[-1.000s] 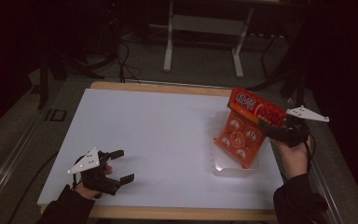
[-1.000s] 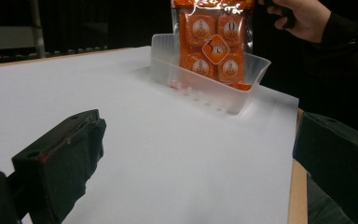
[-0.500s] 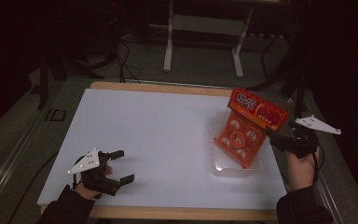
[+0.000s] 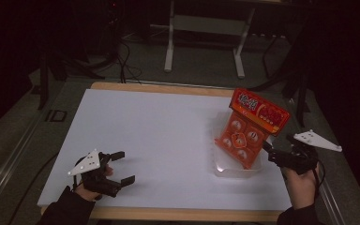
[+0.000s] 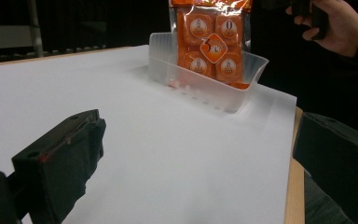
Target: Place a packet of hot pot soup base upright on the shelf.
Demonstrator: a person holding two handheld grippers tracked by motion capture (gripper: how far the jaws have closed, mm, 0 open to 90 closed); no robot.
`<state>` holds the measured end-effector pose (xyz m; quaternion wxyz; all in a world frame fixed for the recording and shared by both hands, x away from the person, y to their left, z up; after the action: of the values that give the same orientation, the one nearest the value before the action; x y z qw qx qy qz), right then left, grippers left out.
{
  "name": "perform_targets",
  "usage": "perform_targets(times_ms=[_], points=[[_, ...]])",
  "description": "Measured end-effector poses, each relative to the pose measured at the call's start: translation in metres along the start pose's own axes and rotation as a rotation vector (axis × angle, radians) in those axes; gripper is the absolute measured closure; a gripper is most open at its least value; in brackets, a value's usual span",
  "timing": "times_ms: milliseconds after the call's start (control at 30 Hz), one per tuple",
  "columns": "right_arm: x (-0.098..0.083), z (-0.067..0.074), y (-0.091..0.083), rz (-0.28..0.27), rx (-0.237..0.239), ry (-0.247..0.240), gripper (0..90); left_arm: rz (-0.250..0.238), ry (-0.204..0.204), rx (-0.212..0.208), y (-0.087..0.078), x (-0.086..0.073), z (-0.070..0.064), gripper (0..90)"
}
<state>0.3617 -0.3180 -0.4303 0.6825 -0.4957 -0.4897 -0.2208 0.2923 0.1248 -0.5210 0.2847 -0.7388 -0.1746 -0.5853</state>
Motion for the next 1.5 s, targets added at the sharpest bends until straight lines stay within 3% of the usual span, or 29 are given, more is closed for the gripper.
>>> perform_targets(times_ms=[200, 767, 1133, 1500], points=[[-0.003, 0.023, 0.0, -0.002, 0.046, -0.026, 10.2, 0.0, 0.005, 0.0, 0.0, 0.0, 0.0, 2.1], [-0.009, 0.09, 0.018, -0.018, 0.254, -0.1, 10.2, -0.001, 0.01, -0.005, 0.0, 0.0, -0.002, 2.1], [-0.013, 0.12, 0.03, -0.03, 0.338, -0.156, 10.2, -0.005, 0.012, -0.008, -0.001, 0.001, -0.003, 2.1], [-0.022, 0.147, 0.042, -0.045, 0.418, -0.177, 10.2, -0.003, 0.025, -0.012, 0.0, 0.0, -0.004, 2.1]])
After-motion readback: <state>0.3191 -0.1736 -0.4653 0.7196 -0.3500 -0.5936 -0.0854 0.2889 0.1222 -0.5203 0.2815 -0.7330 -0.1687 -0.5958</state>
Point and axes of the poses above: each handheld gripper's, and its own axes: y roughly forward along the jaws, x roughly out of its top, z roughly to its left, the point moved 10 cm from there along y, roughly forward along the jaws, and after that the axes turned 8 degrees about x, right-handed, at the moved point
